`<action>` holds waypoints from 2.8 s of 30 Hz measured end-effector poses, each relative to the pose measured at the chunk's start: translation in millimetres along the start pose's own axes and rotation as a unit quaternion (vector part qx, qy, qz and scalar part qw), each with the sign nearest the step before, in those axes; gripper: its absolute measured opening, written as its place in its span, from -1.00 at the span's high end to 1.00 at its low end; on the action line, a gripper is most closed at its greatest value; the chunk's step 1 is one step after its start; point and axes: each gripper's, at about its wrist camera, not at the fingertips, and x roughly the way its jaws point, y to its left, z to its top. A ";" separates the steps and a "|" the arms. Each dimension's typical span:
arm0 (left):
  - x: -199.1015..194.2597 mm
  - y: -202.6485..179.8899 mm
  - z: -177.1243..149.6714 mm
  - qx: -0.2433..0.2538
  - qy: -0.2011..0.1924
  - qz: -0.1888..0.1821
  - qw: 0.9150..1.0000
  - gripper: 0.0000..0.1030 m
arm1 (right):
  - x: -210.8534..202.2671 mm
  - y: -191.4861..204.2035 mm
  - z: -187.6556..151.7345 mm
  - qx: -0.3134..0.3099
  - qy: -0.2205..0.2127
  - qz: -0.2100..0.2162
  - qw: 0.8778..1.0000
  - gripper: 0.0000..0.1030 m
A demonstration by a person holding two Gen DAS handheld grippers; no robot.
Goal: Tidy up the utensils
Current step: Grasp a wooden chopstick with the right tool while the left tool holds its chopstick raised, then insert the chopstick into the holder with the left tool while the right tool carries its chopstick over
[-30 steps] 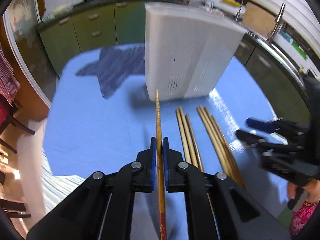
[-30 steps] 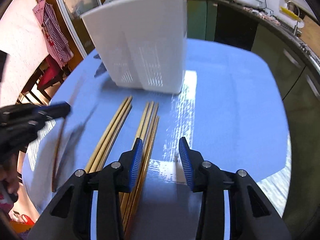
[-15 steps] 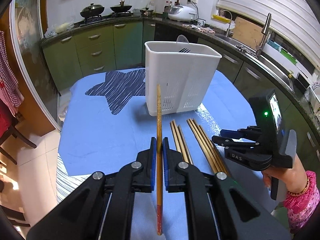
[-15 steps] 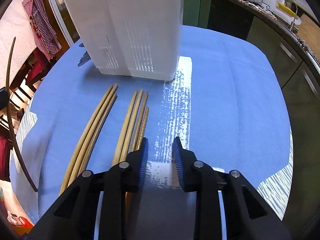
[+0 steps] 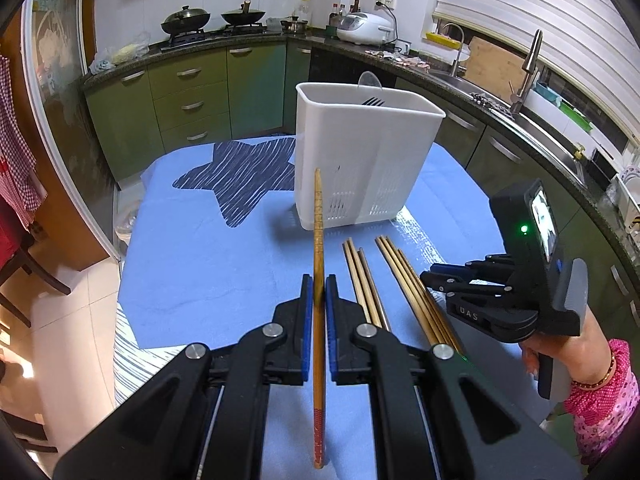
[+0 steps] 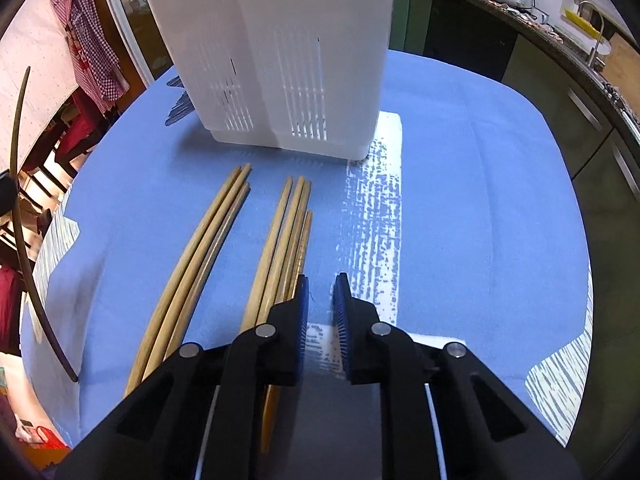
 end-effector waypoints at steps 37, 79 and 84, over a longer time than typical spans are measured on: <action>-1.0 1.2 -3.1 0.013 0.006 -0.002 1.000 0.88 | 21.4 12.0 23.6 -0.013 0.037 0.018 0.999 0.88; -74.3 0.7 11.5 0.035 -0.072 -0.043 0.996 0.88 | -177.1 -5.5 -16.0 -0.002 -0.175 0.087 0.981 0.88; -83.9 0.8 35.3 0.040 -0.084 -0.045 0.995 0.88 | -202.0 -7.4 -5.0 -0.007 -0.202 0.083 0.976 0.88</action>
